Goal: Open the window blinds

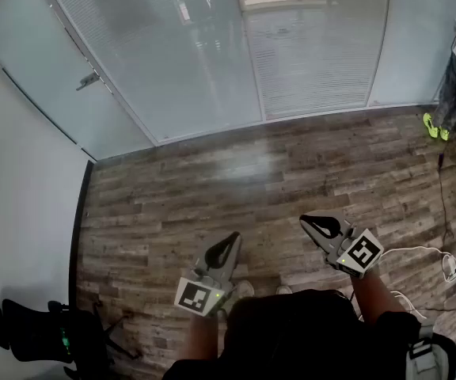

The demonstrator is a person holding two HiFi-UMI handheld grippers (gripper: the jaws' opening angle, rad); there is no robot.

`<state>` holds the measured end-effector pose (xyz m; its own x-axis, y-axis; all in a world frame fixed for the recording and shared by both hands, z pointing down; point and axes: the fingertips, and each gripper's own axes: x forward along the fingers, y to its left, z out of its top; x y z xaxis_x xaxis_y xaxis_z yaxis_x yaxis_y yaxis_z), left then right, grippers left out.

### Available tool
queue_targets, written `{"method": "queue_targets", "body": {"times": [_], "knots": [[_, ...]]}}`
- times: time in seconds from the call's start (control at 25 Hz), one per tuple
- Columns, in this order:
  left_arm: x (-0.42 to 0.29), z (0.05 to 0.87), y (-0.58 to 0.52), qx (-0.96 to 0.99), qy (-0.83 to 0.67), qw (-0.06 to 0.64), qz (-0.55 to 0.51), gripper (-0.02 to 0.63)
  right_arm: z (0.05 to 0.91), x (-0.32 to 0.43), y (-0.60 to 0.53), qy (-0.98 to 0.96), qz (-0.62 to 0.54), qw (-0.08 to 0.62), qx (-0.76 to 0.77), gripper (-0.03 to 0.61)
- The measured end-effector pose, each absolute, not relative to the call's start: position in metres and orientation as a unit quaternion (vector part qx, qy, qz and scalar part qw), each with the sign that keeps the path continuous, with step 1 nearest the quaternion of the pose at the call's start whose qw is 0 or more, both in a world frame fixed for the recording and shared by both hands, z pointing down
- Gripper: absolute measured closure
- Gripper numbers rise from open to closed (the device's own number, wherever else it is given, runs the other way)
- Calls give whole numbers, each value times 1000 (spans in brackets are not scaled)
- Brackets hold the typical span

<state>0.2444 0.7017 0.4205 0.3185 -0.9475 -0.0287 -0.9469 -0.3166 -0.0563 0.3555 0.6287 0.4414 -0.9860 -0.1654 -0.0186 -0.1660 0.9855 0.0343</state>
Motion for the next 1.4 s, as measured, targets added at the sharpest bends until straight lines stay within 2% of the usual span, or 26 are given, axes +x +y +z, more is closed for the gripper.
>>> {"method": "queue_targets", "body": {"times": [0.36, 0.64, 1.4], "knots": [[250, 423, 702, -811, 583, 31, -14, 609, 443, 362, 628, 996, 18, 7, -86, 574], [256, 424, 701, -816, 577, 28, -16, 609, 437, 365, 630, 997, -11, 40, -67, 572], [274, 419, 706, -836, 546, 45, -13, 610, 438, 361, 641, 999, 9, 31, -34, 572]]}}
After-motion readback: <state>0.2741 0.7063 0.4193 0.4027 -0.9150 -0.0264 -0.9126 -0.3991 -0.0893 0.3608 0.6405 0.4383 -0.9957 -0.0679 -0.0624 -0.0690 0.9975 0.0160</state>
